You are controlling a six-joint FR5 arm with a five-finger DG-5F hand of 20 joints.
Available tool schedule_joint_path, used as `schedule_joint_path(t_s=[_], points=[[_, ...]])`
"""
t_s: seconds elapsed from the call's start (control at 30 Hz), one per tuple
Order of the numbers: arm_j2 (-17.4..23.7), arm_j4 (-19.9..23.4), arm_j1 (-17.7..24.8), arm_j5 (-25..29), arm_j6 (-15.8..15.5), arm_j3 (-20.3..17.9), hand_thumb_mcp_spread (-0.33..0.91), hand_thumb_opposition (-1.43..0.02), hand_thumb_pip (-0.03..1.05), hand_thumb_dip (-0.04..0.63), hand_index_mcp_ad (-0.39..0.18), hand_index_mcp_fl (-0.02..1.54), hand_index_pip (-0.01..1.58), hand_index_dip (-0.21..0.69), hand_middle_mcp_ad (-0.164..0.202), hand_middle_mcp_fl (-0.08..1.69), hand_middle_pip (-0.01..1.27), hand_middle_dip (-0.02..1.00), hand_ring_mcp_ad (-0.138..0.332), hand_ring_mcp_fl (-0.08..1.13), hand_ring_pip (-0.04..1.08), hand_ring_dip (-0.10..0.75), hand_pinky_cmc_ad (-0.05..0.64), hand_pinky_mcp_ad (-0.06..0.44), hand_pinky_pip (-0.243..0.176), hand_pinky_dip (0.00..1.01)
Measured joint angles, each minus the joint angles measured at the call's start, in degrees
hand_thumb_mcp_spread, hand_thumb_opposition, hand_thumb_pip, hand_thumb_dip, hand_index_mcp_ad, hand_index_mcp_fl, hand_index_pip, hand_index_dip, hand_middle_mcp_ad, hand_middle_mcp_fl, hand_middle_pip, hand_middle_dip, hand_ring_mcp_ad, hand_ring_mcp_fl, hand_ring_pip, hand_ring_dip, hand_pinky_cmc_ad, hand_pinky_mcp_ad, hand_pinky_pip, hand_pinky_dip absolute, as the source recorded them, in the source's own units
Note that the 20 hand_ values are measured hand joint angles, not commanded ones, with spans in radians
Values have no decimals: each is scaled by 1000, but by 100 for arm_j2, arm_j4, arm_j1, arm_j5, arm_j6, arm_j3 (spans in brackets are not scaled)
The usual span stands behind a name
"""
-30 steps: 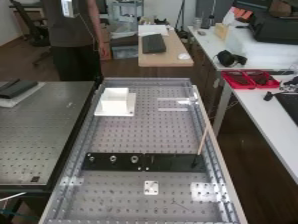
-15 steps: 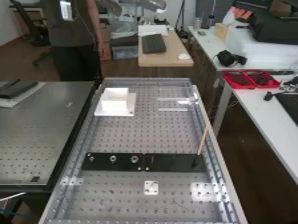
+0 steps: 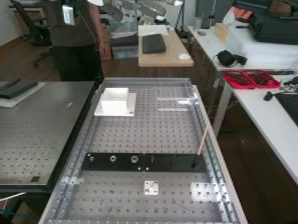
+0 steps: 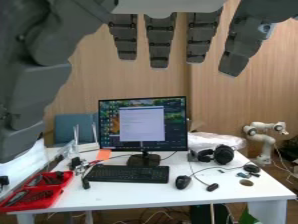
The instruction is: Grab the smaller nut and place it in the white container
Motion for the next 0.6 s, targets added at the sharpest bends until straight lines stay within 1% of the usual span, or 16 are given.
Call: schedule_joint_path(t_s=[0.13, 0.23, 0.3, 0.37, 0.5, 0.6], points=[[-23, 23, 32, 61, -2, -27, 244, -726, 398, 52, -70, 37, 79, 185, 70, 9, 140, 286, 173, 2, 96, 91, 377, 305, -75, 229], [-30, 61, 58, 119, -43, -74, 250, -744, 400, 80, -70, 37, 79, 185, 70, 9, 140, 286, 173, 2, 93, 91, 375, 305, -75, 229], [-30, 99, 71, 152, -54, -121, 250, -744, 417, 84, -70, 37, 79, 185, 70, 12, 140, 286, 173, 2, 93, 94, 375, 309, -75, 229], [-20, 140, 83, 183, -58, -190, 251, -744, 443, 93, -70, 40, 79, 185, 70, 9, 140, 286, 173, 2, 96, 91, 375, 305, -75, 229], [40, 222, 80, 186, -77, -369, 248, -744, 443, 94, -73, 42, 87, 185, 70, 9, 140, 286, 173, 2, 93, 91, 375, 305, -75, 229], [66, 228, 1, 58, -103, -468, 251, -744, 443, 94, -75, 42, 87, 185, 70, 9, 140, 286, 173, 2, 93, 91, 375, 305, -75, 229]])
